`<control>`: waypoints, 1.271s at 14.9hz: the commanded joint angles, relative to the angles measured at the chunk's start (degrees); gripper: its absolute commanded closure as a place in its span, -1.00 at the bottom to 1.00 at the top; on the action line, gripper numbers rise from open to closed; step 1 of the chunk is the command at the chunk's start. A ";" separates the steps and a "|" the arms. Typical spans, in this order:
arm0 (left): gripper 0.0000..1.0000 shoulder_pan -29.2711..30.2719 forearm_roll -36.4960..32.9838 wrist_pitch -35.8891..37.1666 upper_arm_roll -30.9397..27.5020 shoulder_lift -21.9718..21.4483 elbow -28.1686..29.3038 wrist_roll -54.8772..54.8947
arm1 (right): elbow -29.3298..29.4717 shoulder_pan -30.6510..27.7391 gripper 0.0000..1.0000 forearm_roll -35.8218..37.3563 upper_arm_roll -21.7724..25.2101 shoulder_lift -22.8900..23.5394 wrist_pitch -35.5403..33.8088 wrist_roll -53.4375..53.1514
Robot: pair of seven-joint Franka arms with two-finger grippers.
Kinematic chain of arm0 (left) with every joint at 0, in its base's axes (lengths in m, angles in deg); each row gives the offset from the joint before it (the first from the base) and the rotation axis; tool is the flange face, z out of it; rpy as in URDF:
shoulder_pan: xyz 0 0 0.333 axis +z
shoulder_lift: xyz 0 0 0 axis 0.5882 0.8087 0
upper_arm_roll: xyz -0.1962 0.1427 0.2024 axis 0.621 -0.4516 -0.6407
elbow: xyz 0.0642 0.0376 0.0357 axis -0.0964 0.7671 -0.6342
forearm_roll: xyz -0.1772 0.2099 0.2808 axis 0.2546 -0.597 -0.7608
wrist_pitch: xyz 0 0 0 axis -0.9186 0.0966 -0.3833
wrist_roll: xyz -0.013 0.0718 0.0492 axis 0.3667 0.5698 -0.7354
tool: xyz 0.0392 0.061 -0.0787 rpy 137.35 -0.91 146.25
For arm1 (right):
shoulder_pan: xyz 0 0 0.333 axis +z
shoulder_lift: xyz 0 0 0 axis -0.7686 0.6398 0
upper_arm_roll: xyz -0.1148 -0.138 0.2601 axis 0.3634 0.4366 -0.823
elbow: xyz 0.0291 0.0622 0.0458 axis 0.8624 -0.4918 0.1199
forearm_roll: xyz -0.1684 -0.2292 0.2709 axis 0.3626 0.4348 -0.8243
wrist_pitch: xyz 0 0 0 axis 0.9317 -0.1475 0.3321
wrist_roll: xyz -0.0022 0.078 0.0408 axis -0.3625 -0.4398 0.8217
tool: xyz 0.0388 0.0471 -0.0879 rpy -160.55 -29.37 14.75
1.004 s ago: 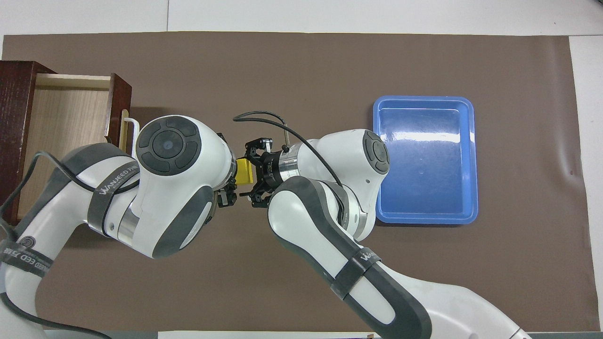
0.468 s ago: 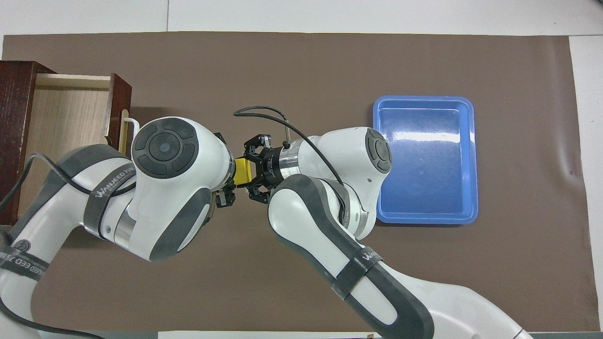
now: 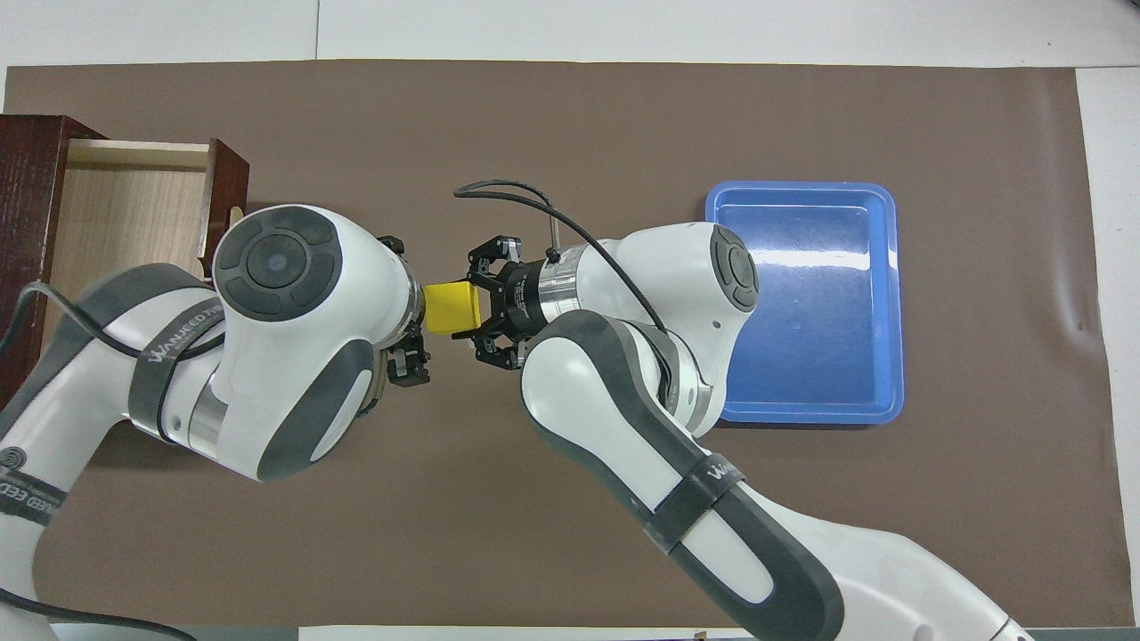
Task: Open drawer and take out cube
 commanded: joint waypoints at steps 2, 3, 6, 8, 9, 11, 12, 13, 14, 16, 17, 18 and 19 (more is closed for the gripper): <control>-1.00 5.41 -0.80 0.78 -0.07 -1.00 0.33 5.46 | 0.76 -4.51 1.00 -1.34 0.32 -0.49 -4.65 -0.75; -1.00 7.43 -0.80 0.78 -0.07 -1.00 0.59 7.57 | 0.76 -7.76 1.00 -0.99 0.32 -0.92 -7.10 -0.75; -1.00 14.64 -4.75 0.43 0.02 -1.00 1.38 17.75 | 0.67 -16.46 1.00 1.20 0.58 -1.72 -12.74 -0.05; -1.00 18.25 -5.19 -0.10 -0.07 -1.09 2.79 22.78 | 0.41 -21.82 1.00 3.22 0.59 -1.81 -15.38 2.04; -1.00 19.40 -5.37 -0.88 0.02 -1.00 3.05 24.10 | -0.03 -23.77 1.00 3.23 0.59 -1.90 -16.17 4.24; -1.00 22.21 -5.46 -3.43 -0.07 -0.92 3.67 27.27 | -1.95 -26.93 1.00 3.67 0.67 -2.16 -18.19 7.67; -1.00 23.26 -5.46 -3.61 -0.07 -0.83 3.58 28.33 | -2.84 -28.60 1.00 4.02 0.67 -2.07 -19.07 9.69; -1.00 23.71 -5.90 -3.70 -0.07 -0.74 3.50 29.47 | -3.63 -30.10 1.00 4.11 0.67 -1.98 -19.52 11.62; -1.00 24.58 -7.38 -4.05 0.02 -0.74 3.32 31.13 | -5.03 -31.07 1.00 4.46 0.67 -1.90 -20.04 13.90; -1.00 27.22 -9.15 -4.05 -0.07 -0.39 2.80 35.34 | -8.37 -32.82 1.00 6.91 0.67 -2.16 -20.22 18.74; -1.00 28.62 -9.59 -3.88 -0.07 -0.21 2.18 37.63 | -9.34 -34.06 1.00 7.62 0.67 -2.16 -20.40 20.76; -1.00 29.85 -9.68 -3.88 -0.07 -0.04 1.83 38.96 | -9.96 -34.85 1.00 8.06 0.76 -1.99 -20.57 22.26; -1.00 30.82 -9.68 -4.05 0.02 -0.04 1.83 39.67 | -10.40 -35.64 1.00 8.15 0.76 -1.55 -20.32 23.23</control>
